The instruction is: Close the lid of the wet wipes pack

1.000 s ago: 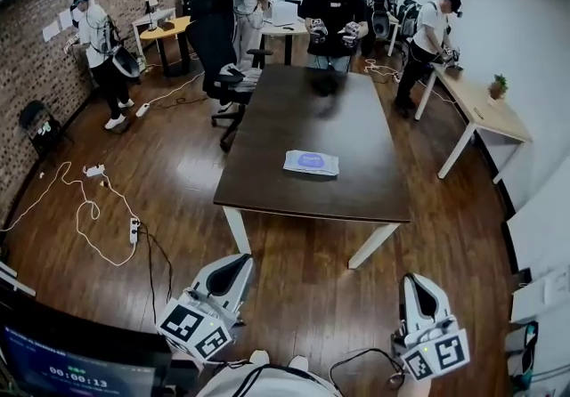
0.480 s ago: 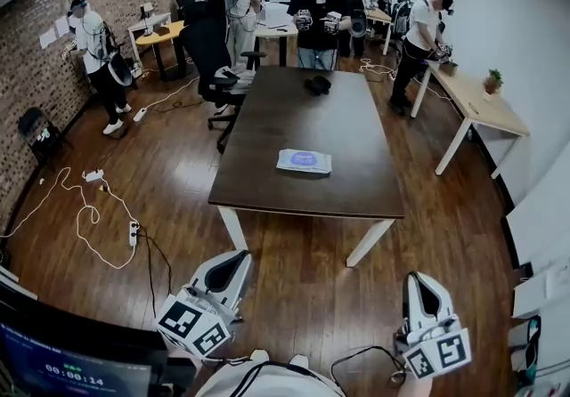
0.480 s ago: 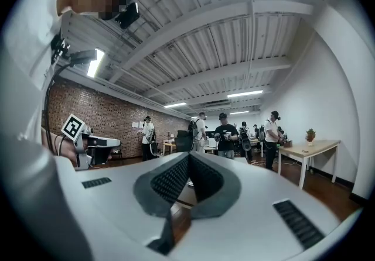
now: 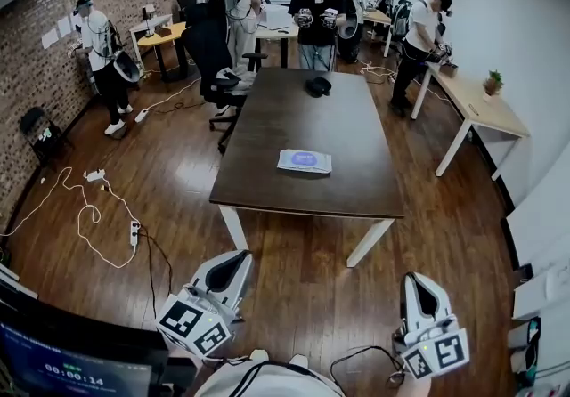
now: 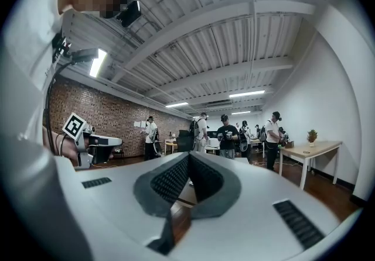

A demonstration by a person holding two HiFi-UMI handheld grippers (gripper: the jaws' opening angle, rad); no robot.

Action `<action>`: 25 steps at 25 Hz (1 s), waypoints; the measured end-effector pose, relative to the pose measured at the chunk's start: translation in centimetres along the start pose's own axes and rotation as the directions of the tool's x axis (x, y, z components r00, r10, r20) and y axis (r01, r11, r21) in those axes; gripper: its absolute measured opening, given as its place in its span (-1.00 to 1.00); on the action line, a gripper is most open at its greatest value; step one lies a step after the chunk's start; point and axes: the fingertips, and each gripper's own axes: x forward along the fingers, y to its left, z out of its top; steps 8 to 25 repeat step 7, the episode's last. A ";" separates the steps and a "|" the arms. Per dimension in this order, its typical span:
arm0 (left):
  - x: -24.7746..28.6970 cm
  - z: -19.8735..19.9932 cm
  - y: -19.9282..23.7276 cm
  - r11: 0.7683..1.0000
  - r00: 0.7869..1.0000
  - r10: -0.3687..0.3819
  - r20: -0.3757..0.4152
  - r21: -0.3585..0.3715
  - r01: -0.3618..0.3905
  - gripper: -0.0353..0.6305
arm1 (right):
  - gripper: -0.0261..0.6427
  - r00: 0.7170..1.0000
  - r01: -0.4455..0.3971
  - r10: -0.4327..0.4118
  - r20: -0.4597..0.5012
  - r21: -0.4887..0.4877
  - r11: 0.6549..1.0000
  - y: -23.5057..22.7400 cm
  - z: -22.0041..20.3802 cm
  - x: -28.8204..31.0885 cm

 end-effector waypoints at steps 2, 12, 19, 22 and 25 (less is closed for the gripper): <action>0.0 0.0 -0.2 1.000 1.000 0.002 0.000 0.001 -0.002 -0.90 | -0.90 1.000 -0.001 0.001 -0.003 0.000 1.000 -0.1 -0.1 -0.1; 0.0 0.3 -0.3 1.000 1.000 0.005 -0.005 0.000 -0.005 -0.90 | -0.90 1.000 -0.005 0.005 -0.008 -0.003 1.000 -0.2 0.3 0.0; 0.0 0.3 -0.3 1.000 1.000 0.005 -0.005 0.000 -0.005 -0.90 | -0.90 1.000 -0.005 0.005 -0.008 -0.003 1.000 -0.2 0.3 0.0; 0.0 0.3 -0.3 1.000 1.000 0.005 -0.005 0.000 -0.005 -0.90 | -0.90 1.000 -0.005 0.005 -0.008 -0.003 1.000 -0.2 0.3 0.0; 0.0 0.3 -0.3 1.000 1.000 0.005 -0.005 0.000 -0.005 -0.90 | -0.90 1.000 -0.005 0.005 -0.008 -0.003 1.000 -0.2 0.3 0.0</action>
